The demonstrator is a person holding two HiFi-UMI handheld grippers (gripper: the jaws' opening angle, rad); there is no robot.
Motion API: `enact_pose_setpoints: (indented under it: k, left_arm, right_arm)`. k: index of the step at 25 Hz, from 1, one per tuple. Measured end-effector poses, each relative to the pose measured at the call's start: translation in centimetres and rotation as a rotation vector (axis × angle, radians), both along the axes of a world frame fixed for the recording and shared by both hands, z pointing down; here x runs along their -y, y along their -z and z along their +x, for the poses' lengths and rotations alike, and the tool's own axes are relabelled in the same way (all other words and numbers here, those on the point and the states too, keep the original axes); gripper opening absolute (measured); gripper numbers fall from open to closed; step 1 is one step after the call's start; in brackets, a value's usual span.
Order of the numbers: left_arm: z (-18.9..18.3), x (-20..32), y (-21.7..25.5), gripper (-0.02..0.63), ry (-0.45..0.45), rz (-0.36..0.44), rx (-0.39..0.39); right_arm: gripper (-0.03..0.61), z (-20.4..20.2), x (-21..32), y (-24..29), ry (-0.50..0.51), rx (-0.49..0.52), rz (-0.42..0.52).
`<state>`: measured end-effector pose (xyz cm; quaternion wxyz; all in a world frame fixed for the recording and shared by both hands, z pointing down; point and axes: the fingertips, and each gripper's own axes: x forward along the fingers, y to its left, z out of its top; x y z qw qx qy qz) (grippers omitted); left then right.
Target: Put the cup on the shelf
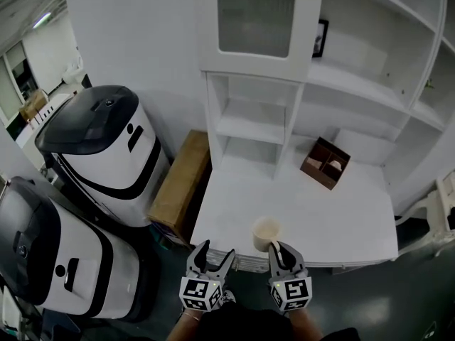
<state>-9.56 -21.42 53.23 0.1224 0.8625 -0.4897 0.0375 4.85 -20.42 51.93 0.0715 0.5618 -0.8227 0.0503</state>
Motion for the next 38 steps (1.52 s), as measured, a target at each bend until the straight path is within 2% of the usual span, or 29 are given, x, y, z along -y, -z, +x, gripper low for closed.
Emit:
enact_pose_setpoints:
  k: [12, 21, 32, 38]
  left_arm:
    - [-1.7, 3.3, 0.2, 0.304, -0.031, 0.011, 0.0]
    - [-2.7, 6.1, 0.8, 0.304, 0.032, 0.023, -0.013]
    - [-1.1, 10.0, 3.1, 0.304, 0.048, 0.061, -0.021]
    - [-2.2, 11.5, 3.2, 0.304, 0.104, 0.064, -0.015]
  right_arm:
    - [0.051, -1.9, 4.6, 3.0, -0.027, 0.009, 0.072]
    - [0.049, -2.4, 9.2, 7.2, 0.02, 0.013, 0.157]
    - [0.049, -1.5, 16.8, 13.1, 0.028, 0.046, 0.237]
    - [0.049, -1.4, 20.7, 15.7, 0.041, 0.069, 0.275]
